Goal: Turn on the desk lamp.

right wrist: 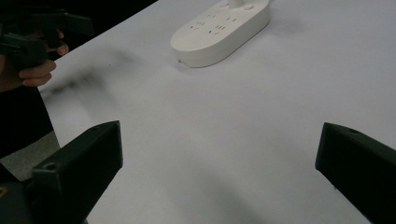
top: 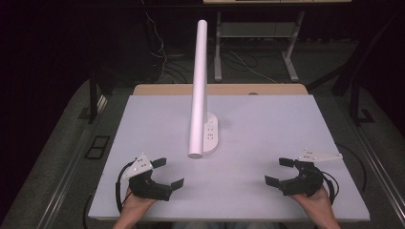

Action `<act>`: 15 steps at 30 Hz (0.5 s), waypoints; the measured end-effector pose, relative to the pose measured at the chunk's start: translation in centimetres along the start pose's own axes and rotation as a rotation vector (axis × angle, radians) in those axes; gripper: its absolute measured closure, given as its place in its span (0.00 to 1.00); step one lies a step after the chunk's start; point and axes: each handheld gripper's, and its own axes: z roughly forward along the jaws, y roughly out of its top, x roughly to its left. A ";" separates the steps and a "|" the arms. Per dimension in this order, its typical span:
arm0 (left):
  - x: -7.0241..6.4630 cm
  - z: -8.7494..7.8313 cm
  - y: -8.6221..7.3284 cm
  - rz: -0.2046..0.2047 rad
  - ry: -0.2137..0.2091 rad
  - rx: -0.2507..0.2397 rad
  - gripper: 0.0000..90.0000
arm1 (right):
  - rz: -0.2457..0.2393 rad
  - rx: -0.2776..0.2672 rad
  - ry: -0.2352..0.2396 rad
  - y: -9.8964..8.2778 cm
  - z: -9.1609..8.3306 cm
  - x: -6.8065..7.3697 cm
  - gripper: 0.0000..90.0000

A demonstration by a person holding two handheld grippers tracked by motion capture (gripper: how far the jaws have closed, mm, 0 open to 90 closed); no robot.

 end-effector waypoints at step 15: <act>-0.2 0.1 -0.2 0.009 0.006 0.017 0.00 | 0.022 0.011 0.003 -0.1 -0.2 -0.3 0.00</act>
